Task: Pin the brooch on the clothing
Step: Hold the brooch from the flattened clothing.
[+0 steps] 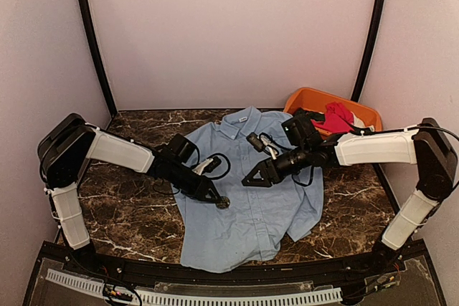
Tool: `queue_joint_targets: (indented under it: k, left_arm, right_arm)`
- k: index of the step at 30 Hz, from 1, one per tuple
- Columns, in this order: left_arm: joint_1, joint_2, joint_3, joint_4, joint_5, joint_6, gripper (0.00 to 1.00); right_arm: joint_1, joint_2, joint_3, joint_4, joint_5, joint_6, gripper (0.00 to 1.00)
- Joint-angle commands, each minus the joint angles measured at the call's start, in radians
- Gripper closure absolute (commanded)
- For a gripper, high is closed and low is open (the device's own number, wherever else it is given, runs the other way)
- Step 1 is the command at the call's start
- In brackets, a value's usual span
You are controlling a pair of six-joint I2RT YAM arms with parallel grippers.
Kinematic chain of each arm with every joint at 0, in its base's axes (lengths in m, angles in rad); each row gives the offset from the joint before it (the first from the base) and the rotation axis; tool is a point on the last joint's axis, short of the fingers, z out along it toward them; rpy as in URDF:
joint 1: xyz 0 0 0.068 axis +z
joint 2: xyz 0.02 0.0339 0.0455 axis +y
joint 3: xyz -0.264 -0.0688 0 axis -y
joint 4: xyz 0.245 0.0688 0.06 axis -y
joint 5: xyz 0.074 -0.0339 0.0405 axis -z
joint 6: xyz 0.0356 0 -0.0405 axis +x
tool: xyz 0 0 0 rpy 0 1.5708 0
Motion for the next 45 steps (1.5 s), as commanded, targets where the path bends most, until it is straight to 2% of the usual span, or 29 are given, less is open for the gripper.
queue_joint_targets:
  k: [1, 6, 12, 25, 31, 45]
  left_arm:
    - [0.000, -0.001, 0.010, -0.019, -0.030, 0.019, 0.68]
    - [0.006, 0.016, 0.004, 0.000, -0.039, 0.014, 0.65]
    - [0.006, 0.059, -0.007, 0.076, 0.017, -0.018, 0.60]
    - [0.007, 0.070, -0.038, 0.193, 0.103, -0.087, 0.61]
    - [0.007, 0.061, -0.051, 0.235, 0.125, -0.116, 0.62]
    - [0.008, 0.056, -0.085, 0.286, 0.139, -0.154, 0.64]
  right_arm:
    - [-0.002, -0.028, -0.013, 0.030, 0.001, 0.006, 0.50]
    - [-0.002, -0.034, -0.015, 0.027, 0.006, 0.001, 0.50]
    - [-0.002, -0.034, -0.007, 0.028, 0.004, 0.001, 0.51]
    - [0.006, -0.031, -0.007, 0.036, -0.017, 0.003, 0.51]
    - [0.042, 0.039, 0.022, 0.050, -0.030, 0.044, 0.53]
    - [0.071, 0.274, 0.027, 0.259, -0.085, 0.204, 0.55]
